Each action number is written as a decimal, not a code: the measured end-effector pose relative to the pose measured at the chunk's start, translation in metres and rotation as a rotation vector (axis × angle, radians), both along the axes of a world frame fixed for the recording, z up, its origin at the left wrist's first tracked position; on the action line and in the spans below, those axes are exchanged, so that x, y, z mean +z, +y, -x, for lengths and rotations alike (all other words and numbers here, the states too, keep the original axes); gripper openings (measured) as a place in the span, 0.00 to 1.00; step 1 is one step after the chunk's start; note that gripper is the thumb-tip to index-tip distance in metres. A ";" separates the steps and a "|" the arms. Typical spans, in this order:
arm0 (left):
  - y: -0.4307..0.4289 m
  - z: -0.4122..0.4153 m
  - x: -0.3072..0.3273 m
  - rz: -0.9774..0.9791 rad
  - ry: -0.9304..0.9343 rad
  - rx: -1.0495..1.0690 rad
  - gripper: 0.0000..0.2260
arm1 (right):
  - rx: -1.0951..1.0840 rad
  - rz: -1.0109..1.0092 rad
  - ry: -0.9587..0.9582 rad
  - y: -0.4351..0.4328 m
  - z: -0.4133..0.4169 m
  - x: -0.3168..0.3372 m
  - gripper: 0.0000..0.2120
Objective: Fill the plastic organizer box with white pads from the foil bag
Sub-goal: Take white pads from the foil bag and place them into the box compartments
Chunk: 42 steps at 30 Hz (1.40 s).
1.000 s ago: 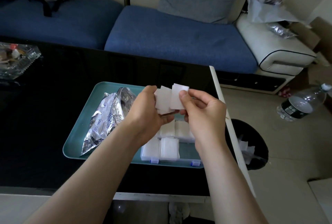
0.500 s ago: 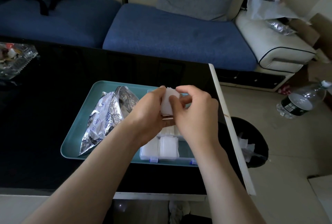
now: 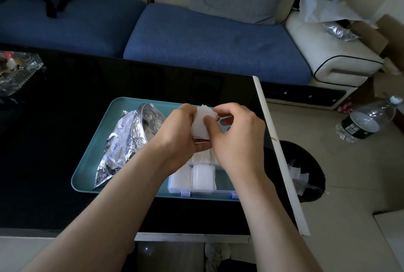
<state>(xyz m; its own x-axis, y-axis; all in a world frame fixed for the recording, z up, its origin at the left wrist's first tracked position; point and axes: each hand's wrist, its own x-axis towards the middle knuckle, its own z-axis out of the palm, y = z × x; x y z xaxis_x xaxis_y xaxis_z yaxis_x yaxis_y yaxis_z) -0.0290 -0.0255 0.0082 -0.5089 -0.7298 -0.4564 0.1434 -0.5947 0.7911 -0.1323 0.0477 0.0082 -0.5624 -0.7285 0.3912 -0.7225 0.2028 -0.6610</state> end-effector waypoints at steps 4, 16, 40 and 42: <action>-0.004 -0.001 -0.004 0.048 -0.072 -0.057 0.19 | 0.002 0.038 -0.059 0.000 0.002 0.002 0.06; -0.005 -0.007 -0.002 0.079 -0.106 -0.247 0.23 | 0.189 0.032 -0.214 0.005 0.018 0.000 0.09; -0.014 -0.021 -0.021 1.106 -0.812 -0.016 0.12 | 0.220 -0.440 -0.559 0.011 0.015 -0.031 0.11; -0.015 -0.025 -0.020 1.187 -0.839 -0.050 0.13 | 0.276 -0.482 -0.487 0.008 0.006 -0.039 0.11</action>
